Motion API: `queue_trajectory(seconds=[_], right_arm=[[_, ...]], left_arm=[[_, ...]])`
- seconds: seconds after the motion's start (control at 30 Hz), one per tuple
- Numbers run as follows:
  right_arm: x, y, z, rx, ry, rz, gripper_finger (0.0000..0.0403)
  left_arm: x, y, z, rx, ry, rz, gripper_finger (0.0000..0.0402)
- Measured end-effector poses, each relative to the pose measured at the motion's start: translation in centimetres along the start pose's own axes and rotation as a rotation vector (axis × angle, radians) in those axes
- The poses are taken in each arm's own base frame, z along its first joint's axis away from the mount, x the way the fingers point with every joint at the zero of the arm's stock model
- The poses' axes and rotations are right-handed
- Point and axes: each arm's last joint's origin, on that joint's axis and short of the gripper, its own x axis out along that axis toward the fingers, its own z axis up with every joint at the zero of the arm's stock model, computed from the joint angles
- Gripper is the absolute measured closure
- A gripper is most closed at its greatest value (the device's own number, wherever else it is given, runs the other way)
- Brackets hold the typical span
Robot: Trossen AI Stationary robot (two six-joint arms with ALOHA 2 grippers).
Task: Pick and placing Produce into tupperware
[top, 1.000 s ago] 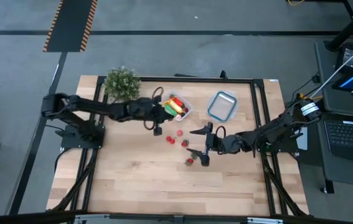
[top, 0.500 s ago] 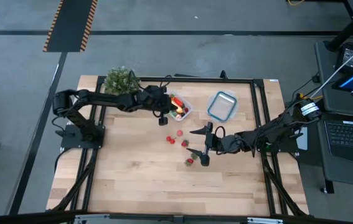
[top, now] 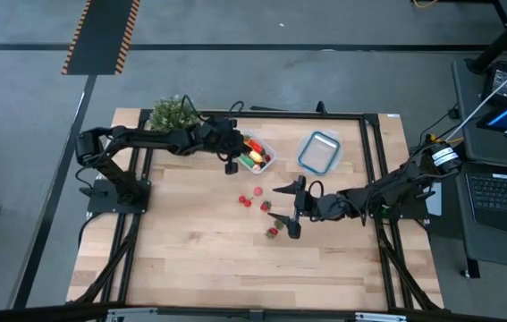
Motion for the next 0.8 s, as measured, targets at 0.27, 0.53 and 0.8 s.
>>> queue_trajectory(seconds=[0.27, 0.53, 0.8], right_arm=[[0.2, -0.5, 0.0, 0.027, 0.000, -0.020, 0.0029], [0.2, -0.5, -0.1, 0.028, 0.010, -0.021, 0.0029], [0.2, -0.5, -0.2, 0.025, 0.022, -0.023, 0.0029]], left_arm=[[1.6, 1.4, -1.6, -0.004, 0.113, 0.000, 0.0401], [3.3, 2.9, -1.0, 0.032, 0.211, 0.003, 0.0401], [4.3, 3.1, -2.8, 0.046, 0.355, -0.003, 0.0401]])
